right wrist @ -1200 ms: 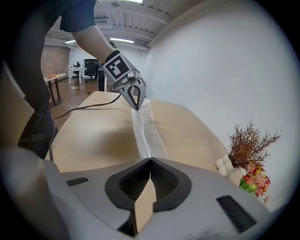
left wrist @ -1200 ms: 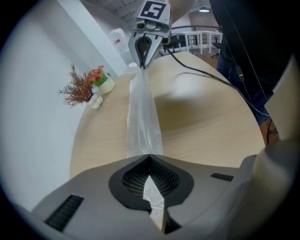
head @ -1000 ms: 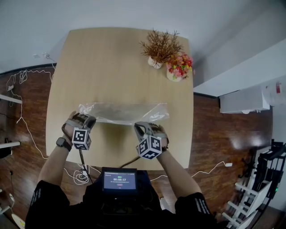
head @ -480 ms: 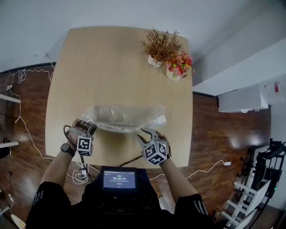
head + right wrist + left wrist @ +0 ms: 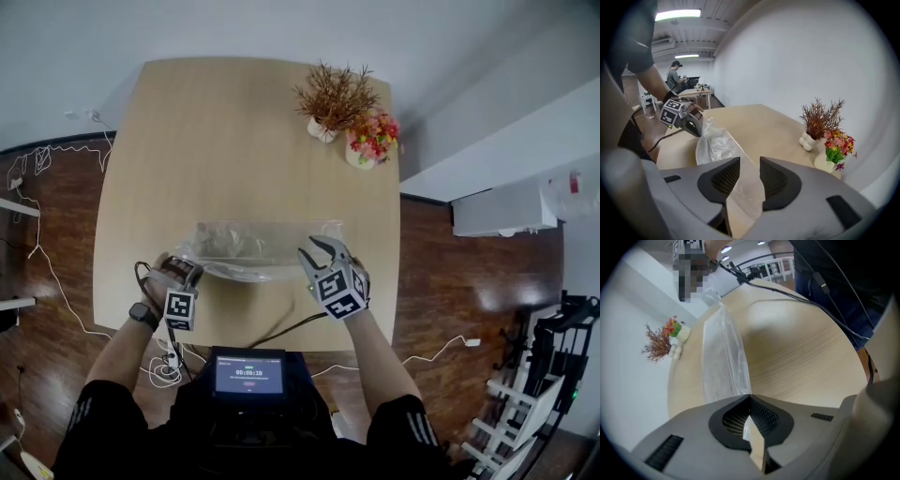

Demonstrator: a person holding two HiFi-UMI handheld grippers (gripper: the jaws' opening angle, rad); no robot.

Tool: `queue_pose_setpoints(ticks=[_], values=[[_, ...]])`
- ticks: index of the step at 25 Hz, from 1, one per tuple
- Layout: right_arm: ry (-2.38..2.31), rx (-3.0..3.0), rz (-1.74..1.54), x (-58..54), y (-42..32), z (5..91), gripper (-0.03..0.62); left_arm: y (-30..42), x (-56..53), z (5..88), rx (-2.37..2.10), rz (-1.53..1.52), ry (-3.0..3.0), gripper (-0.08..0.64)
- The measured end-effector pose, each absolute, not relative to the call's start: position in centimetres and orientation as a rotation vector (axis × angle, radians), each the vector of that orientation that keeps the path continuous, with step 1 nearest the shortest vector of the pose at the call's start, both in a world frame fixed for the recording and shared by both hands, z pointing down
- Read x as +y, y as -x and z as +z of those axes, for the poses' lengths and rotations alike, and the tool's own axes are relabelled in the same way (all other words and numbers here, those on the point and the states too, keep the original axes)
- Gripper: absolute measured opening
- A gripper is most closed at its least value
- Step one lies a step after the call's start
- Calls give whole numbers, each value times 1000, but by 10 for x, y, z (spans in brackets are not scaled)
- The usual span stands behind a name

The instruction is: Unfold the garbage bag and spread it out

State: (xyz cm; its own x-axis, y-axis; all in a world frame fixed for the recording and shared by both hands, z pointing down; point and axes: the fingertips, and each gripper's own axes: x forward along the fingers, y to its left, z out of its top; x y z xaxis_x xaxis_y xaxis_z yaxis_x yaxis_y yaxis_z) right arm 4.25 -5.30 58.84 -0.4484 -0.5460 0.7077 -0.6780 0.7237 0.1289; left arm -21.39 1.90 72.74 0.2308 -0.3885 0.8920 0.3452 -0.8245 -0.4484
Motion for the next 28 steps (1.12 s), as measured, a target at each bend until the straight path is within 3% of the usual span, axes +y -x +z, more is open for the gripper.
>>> queue_pose_setpoints(ticks=[12, 28], values=[[-620, -1913, 353, -12, -65, 711, 158, 227, 24, 741, 47, -1690, 1950, 0], [-548, -1862, 385, -3, -70, 740, 160, 210, 27, 678, 179, -1622, 2304, 17]])
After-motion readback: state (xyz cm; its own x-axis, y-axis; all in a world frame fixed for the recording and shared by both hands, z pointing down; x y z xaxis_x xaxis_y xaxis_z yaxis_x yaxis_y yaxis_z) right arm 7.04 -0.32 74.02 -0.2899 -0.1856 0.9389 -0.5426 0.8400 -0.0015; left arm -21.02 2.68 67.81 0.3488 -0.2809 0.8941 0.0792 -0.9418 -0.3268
